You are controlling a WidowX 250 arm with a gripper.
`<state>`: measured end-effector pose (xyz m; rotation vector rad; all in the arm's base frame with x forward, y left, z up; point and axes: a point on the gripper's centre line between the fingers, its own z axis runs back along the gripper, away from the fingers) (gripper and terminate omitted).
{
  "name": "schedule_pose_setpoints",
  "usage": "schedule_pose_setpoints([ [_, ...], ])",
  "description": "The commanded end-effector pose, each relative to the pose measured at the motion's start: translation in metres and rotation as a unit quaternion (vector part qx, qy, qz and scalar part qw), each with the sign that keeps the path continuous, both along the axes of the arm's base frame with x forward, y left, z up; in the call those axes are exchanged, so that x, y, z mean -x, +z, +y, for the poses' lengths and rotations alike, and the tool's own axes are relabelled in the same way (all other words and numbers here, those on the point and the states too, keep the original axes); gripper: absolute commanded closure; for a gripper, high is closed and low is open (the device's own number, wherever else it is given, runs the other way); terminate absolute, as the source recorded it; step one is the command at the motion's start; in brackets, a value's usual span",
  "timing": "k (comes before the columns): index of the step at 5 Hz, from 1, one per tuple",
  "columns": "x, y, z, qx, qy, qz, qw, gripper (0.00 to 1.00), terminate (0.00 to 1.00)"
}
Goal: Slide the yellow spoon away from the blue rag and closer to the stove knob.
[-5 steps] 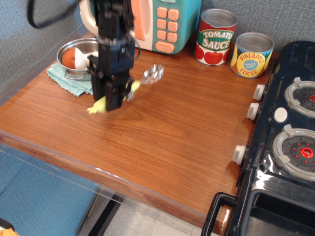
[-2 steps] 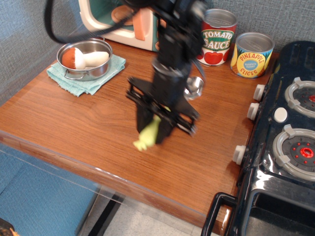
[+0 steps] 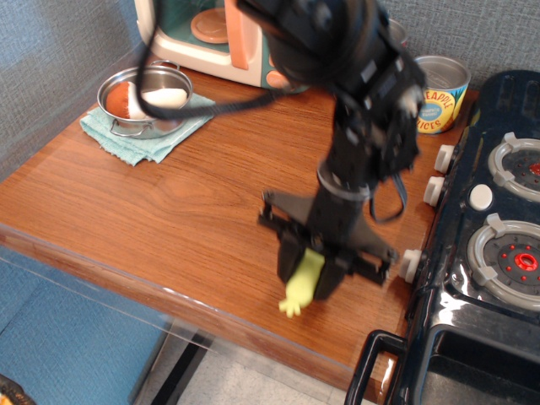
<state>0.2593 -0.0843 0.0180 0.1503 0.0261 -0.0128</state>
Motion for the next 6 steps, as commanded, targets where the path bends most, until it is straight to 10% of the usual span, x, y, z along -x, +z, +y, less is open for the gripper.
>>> schedule_pose_setpoints([
  [1,-0.010,-0.006,-0.008,0.030,0.037,0.012,0.9988,1.00,0.00],
  [2,-0.011,-0.001,-0.006,0.044,0.033,0.000,0.9985,0.00,0.00],
  [4,-0.005,0.059,-0.004,0.077,0.007,-0.105,0.9914,0.00,0.00],
  [6,-0.008,0.081,0.008,0.084,0.006,-0.132,0.9877,0.00,0.00],
])
